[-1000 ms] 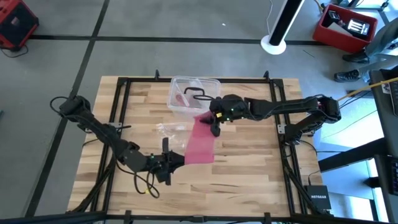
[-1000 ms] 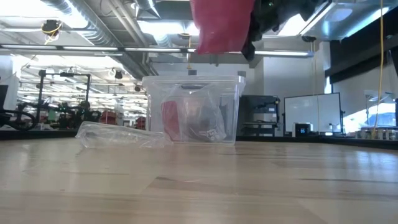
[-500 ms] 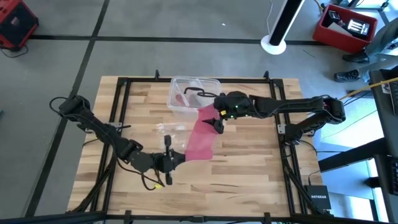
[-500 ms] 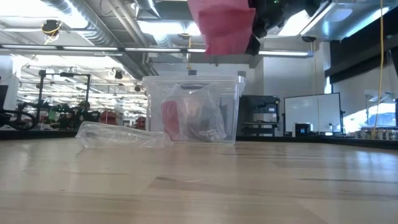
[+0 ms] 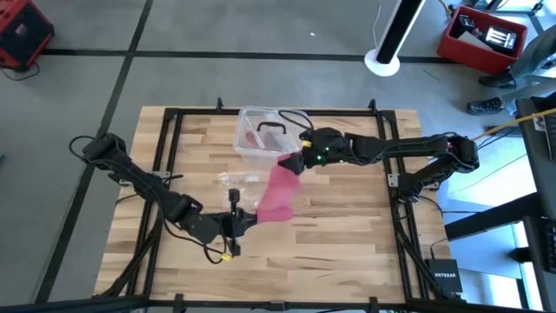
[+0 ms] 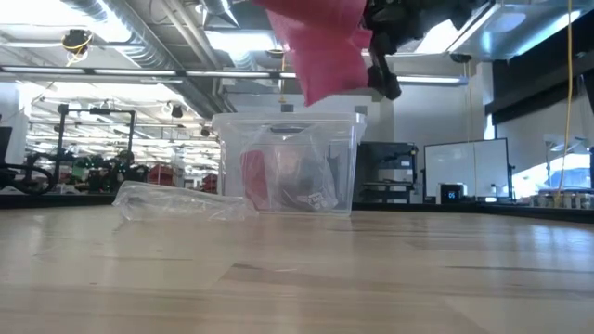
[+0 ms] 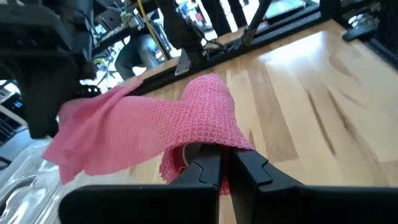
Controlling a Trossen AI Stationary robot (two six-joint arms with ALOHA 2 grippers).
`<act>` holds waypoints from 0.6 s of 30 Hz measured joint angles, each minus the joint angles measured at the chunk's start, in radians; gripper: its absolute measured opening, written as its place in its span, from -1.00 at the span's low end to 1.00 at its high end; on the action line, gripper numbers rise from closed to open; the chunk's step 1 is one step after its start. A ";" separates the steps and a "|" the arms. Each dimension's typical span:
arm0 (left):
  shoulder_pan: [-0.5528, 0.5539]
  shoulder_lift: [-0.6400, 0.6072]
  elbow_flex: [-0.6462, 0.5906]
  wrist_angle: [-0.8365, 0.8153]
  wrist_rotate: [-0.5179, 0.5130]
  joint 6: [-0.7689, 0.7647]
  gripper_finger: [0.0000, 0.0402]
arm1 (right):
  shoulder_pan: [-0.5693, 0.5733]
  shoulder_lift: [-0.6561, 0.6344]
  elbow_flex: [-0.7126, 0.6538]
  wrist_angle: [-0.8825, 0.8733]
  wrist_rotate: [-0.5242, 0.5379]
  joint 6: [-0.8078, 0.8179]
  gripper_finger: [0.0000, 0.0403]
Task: Roll bandage
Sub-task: Roll the pink bandage
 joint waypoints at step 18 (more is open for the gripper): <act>0.009 0.001 0.000 -0.111 0.000 -0.071 -0.99 | 0.003 0.005 0.001 -0.242 -0.207 0.293 0.60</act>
